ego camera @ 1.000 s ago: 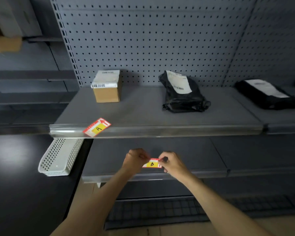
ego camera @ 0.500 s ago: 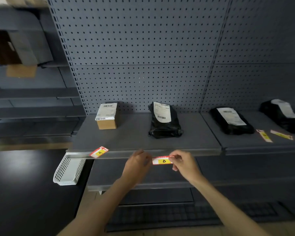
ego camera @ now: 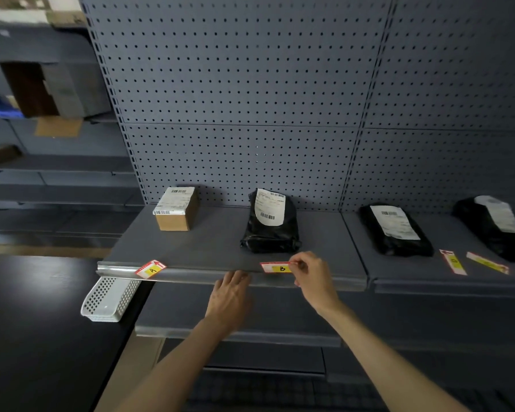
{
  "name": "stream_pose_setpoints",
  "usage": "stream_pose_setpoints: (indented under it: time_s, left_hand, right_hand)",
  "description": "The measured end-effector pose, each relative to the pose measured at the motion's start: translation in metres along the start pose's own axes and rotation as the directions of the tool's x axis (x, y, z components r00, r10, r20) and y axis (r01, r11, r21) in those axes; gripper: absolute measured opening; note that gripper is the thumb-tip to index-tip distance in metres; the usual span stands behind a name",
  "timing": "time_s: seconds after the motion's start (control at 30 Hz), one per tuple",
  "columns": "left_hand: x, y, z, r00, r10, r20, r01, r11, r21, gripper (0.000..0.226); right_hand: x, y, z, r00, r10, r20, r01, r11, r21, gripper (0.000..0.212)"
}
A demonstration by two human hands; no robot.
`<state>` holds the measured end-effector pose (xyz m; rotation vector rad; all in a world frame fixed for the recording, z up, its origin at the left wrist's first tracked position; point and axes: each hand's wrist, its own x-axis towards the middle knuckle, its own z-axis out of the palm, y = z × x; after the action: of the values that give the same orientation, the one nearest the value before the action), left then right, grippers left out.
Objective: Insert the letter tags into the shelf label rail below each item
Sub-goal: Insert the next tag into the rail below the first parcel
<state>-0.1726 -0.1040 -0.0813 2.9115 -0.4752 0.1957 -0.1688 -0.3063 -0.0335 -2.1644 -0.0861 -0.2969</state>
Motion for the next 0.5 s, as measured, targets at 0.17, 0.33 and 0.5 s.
stream_pose_setpoints:
  time_s: [0.17, 0.33, 0.5]
  left_hand:
    - [0.006, 0.009, 0.004, 1.0, -0.02, -0.017, 0.02, 1.0, 0.005, 0.054]
    - [0.01, 0.01, 0.003, 0.999, -0.017, -0.027, 0.017, 1.0, 0.01, 0.049]
    - [0.007, 0.005, 0.001, 1.0, 0.007, -0.019, -0.007, 1.0, -0.011, 0.045]
  right_hand:
    - [0.013, 0.002, 0.007, 0.999, -0.02, 0.041, 0.021, 1.0, -0.018, 0.008]
    - [0.018, 0.005, 0.013, 0.998, -0.039, 0.054, 0.042, 0.997, -0.061, 0.008]
    - [0.023, 0.011, 0.026, 0.996, -0.005, 0.086, 0.017, 0.991, -0.133, 0.012]
